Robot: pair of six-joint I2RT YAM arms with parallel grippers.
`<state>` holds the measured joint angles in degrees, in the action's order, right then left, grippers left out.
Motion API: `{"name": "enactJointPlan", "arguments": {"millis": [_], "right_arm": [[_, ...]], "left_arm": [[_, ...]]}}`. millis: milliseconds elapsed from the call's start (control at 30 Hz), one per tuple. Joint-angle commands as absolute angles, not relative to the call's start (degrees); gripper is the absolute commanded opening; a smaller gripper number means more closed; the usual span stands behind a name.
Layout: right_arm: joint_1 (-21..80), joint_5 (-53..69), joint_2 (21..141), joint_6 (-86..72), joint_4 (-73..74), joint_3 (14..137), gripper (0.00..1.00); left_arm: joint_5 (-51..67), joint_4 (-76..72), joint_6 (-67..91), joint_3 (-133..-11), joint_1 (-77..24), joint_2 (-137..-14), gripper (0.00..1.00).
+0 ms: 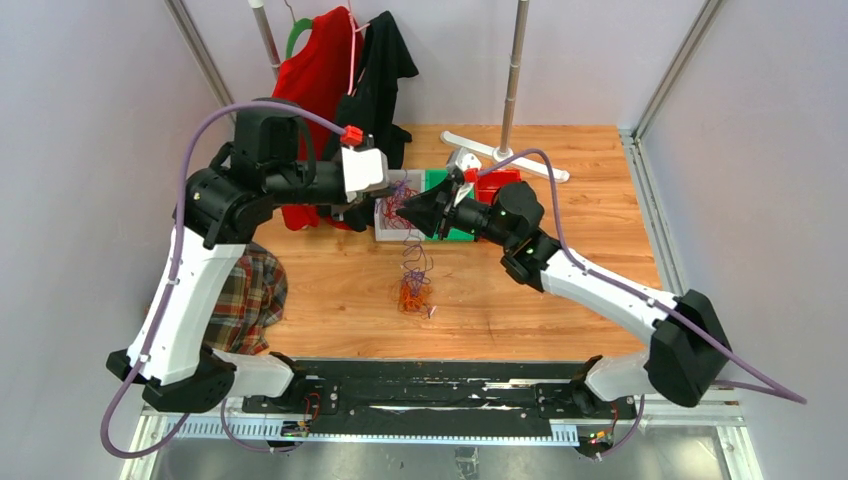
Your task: Untangle the cables
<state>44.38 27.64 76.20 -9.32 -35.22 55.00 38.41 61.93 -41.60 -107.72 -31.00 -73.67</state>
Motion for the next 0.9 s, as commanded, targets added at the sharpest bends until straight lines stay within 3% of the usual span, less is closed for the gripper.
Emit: {"name": "enactJointPlan", "arguments": {"millis": [0, 267, 467, 733, 867], "right_arm": [[45.2, 25.9, 80.1, -12.0, -40.4, 56.9, 0.24], [45.2, 24.4, 82.6, -18.0, -52.3, 48.3, 0.22], [45.2, 24.6, 83.7, -21.0, -56.3, 44.5, 0.31], [45.3, 23.8, 83.7, -21.5, -55.6, 42.8, 0.29], [45.2, 22.1, 82.9, -20.8, -54.4, 42.9, 0.17]], "left_arm": [[38.7, 61.0, -42.3, -115.6, -31.5, -75.1, 0.0], [34.9, 50.4, -38.5, -123.2, -31.5, -76.4, 0.0], [31.5, 39.9, -34.6, -124.2, -31.5, -76.3, 0.0], [30.4, 35.2, -32.6, -125.8, -31.5, -77.2, 0.0], [28.7, 32.9, -31.8, -125.1, -31.5, -76.9, 0.0]]}}
